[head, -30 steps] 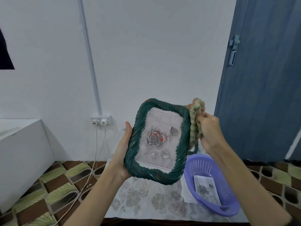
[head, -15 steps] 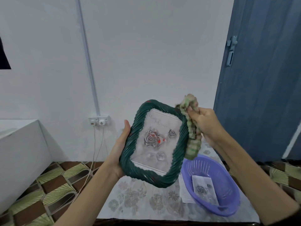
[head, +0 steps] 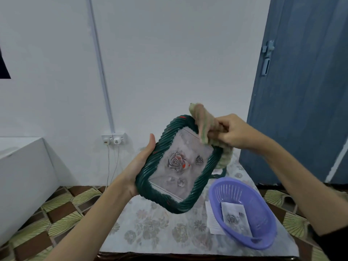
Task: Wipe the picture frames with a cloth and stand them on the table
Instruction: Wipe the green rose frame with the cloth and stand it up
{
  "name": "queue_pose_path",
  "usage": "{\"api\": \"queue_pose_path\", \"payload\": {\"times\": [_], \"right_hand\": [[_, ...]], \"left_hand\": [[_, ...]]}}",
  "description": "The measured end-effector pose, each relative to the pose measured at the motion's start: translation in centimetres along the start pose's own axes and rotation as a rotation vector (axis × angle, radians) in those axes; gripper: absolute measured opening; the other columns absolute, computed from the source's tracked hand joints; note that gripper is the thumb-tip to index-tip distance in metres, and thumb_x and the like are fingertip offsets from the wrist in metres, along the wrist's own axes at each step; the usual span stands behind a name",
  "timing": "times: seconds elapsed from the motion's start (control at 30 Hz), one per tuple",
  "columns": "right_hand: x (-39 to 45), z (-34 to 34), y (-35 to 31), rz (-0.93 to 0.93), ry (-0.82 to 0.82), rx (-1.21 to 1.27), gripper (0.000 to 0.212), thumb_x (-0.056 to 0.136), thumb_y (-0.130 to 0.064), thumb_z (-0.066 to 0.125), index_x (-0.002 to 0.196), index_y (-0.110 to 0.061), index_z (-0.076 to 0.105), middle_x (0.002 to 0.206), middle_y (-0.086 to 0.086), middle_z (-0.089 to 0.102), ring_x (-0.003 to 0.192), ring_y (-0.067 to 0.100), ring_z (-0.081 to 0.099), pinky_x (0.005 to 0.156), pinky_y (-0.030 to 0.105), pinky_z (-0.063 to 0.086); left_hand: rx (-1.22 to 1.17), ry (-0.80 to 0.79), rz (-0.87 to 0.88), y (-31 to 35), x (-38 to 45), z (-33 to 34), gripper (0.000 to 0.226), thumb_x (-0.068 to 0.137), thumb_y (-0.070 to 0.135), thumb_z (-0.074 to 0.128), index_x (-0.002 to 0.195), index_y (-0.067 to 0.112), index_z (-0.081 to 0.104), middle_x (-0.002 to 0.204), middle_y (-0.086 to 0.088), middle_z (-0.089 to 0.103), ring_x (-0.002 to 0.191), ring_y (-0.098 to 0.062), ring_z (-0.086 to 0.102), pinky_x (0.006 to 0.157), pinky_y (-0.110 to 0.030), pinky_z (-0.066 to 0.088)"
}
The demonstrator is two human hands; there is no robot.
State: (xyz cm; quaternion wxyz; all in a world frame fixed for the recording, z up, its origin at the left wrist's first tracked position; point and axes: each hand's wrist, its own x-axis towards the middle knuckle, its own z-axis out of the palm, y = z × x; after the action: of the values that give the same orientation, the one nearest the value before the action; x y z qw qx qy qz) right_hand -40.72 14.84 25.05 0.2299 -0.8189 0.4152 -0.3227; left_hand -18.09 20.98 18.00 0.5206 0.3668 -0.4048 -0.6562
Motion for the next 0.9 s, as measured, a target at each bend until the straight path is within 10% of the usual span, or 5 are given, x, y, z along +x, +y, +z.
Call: {"api": "queue_pose_path", "payload": {"times": [0.27, 0.43, 0.63, 0.8, 0.9], "right_hand": [[-0.2, 0.0, 1.3, -0.001, -0.251, 0.277, 0.019, 0.083, 0.004, 0.061, 0.1, -0.003, 0.058, 0.088, 0.015, 0.061, 0.078, 0.02, 0.06, 0.069, 0.028, 0.051], [0.6, 1.5, 1.2, 0.07, 0.076, 0.305, 0.025, 0.088, -0.006, 0.058, 0.064, -0.009, 0.054, 0.051, 0.002, 0.051, 0.041, 0.002, 0.046, 0.045, 0.017, 0.038], [1.2, -1.0, 1.9, 0.185, 0.071, 0.96, 0.019, 0.094, -0.013, 0.044, 0.098, -0.007, 0.061, 0.089, -0.002, 0.073, 0.086, 0.012, 0.068, 0.072, 0.023, 0.057], [1.2, -0.9, -0.4, 0.032, -0.345, 0.477, 0.011, 0.084, -0.005, 0.06, 0.094, -0.008, 0.06, 0.089, 0.009, 0.062, 0.081, 0.018, 0.057, 0.072, 0.026, 0.043], [1.4, 0.4, -1.7, -0.015, -0.218, 0.213, 0.008, 0.086, -0.006, 0.061, 0.079, -0.01, 0.061, 0.07, 0.001, 0.058, 0.063, 0.006, 0.055, 0.059, 0.016, 0.043]], "left_hand": [[-0.055, 0.001, -0.032, -0.5, 0.0, -1.0, 0.072, 0.067, 0.066, 0.048, 0.11, 0.012, 0.067, 0.114, -0.018, 0.067, 0.102, -0.034, 0.066, 0.089, -0.048, 0.052], [-0.12, -0.059, -0.093, -1.2, -0.3, -0.5, 0.085, 0.056, 0.066, 0.065, 0.121, 0.011, 0.063, 0.126, -0.017, 0.061, 0.114, -0.034, 0.059, 0.096, -0.049, 0.048], [-0.144, -0.06, -0.025, -0.9, -0.6, -1.3, 0.068, 0.067, 0.069, 0.058, 0.102, 0.013, 0.075, 0.115, -0.016, 0.067, 0.102, -0.032, 0.066, 0.079, -0.045, 0.057], [-0.082, -0.029, -0.037, -0.5, -0.4, -0.9, 0.074, 0.071, 0.066, 0.047, 0.116, 0.01, 0.063, 0.116, -0.018, 0.066, 0.098, -0.033, 0.067, 0.083, -0.046, 0.056], [-0.067, -0.016, -0.05, -0.2, -0.4, -0.9, 0.075, 0.067, 0.065, 0.051, 0.118, 0.011, 0.062, 0.117, -0.018, 0.066, 0.101, -0.033, 0.066, 0.085, -0.046, 0.054]]}}
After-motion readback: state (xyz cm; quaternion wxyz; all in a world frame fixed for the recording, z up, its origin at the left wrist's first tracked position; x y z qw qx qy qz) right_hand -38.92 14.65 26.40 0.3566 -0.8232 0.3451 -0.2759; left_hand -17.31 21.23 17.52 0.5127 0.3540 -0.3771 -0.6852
